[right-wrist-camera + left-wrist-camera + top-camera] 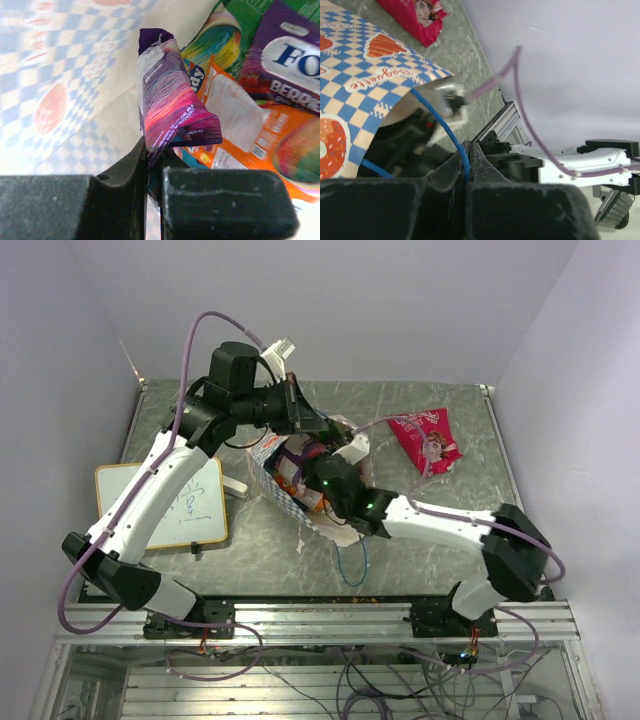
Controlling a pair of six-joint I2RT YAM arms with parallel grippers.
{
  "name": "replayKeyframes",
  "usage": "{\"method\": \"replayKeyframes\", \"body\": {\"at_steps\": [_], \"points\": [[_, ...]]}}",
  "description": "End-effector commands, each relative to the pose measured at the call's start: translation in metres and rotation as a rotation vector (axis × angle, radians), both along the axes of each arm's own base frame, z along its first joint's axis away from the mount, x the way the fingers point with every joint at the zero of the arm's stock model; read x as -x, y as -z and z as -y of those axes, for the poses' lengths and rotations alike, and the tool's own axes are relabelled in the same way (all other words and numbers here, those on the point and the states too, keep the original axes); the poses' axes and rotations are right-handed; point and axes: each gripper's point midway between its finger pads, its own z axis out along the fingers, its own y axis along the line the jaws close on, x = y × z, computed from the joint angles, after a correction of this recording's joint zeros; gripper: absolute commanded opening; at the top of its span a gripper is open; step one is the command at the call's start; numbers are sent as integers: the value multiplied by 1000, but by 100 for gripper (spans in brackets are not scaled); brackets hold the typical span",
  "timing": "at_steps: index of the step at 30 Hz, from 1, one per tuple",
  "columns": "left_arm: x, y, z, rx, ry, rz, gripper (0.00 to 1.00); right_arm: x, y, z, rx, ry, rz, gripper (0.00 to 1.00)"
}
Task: Take the snacks out of the paper bag
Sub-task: Pick up the snack from the paper bag, then place the snack at the center of the board.
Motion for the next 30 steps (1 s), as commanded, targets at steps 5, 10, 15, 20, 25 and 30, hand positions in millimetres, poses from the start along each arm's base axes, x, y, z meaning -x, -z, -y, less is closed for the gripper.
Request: {"method": "replayKeyframes", "body": {"at_steps": [5, 10, 15, 20, 25, 30], "points": [[-9, -7, -17, 11, -48, 18, 7, 40, -64, 45, 110, -131, 18, 0], [-16, 0, -17, 19, -65, 4, 7, 64, -98, 70, 153, -174, -7, 0], [-23, 4, -20, 5, -92, 9, 7, 88, -132, 103, 201, -203, -9, 0], [-31, 13, -24, -21, -121, 9, 7, 106, -178, 144, 320, -230, 72, 0], [-35, 19, -23, -24, -123, -9, 7, 97, -225, 206, 455, -15, 156, 0], [-35, 19, -23, -33, -124, -16, 7, 66, -237, 244, 705, 266, 220, 0]]}}
